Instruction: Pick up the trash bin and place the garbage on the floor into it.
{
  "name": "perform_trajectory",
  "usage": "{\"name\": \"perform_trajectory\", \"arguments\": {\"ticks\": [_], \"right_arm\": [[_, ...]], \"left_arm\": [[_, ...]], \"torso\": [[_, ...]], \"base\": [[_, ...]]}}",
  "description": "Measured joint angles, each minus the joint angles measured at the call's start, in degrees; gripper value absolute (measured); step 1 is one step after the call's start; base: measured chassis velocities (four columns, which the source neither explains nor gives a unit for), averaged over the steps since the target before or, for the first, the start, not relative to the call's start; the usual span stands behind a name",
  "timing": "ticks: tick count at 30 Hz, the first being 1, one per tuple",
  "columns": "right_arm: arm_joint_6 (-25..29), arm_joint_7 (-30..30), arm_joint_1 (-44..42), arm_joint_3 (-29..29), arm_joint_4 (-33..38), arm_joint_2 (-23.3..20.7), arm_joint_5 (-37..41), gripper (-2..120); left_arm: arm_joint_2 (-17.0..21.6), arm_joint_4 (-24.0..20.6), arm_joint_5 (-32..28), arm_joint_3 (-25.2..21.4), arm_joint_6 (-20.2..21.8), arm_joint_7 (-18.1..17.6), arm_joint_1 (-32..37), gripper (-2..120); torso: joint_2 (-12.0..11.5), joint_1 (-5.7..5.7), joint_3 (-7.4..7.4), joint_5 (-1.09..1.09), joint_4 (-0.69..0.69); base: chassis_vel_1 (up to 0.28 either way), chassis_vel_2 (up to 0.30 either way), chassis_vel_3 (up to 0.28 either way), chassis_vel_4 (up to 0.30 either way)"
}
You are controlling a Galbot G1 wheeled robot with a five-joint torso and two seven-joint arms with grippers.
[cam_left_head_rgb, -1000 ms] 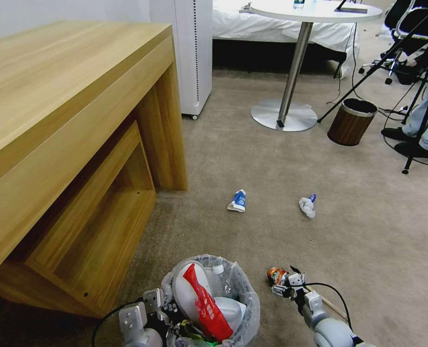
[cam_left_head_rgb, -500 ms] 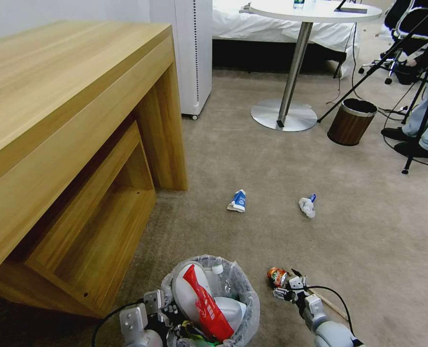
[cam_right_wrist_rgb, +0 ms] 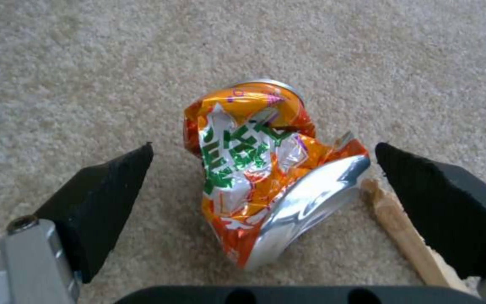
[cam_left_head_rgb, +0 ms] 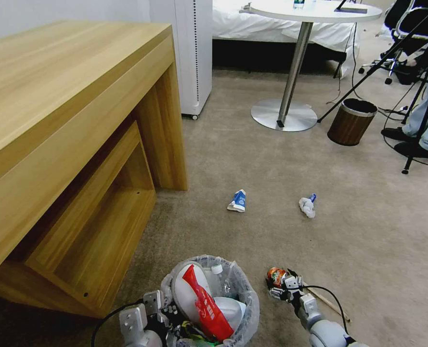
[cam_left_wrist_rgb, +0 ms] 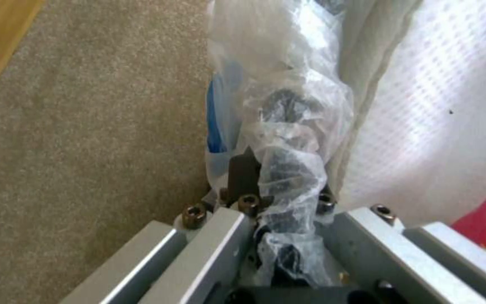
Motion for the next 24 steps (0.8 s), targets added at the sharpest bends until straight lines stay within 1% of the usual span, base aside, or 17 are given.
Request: {"name": "perform_trajectory", "arguments": {"ticks": [18, 24], "right_arm": [[1.97, -1.13, 3.36, -1.43, -6.92, 2.71, -1.41, 100], [2.52, -1.43, 4.2, -1.81, -8.24, 3.38, -1.94, 100]], "left_arm": [[0.7, 0.36, -1.6, 0.45, -0.43, -0.45, -1.22, 0], [0.83, 0.36, -1.75, 0.53, -0.47, -0.53, -1.34, 0]], "torso": [[0.0, 0.0, 0.0, 0.0, 0.0], [0.0, 0.0, 0.0, -0.01, 0.0]], "base": [[0.0, 0.0, 0.0, 0.0], [0.0, 0.0, 0.0, 0.0]]}}
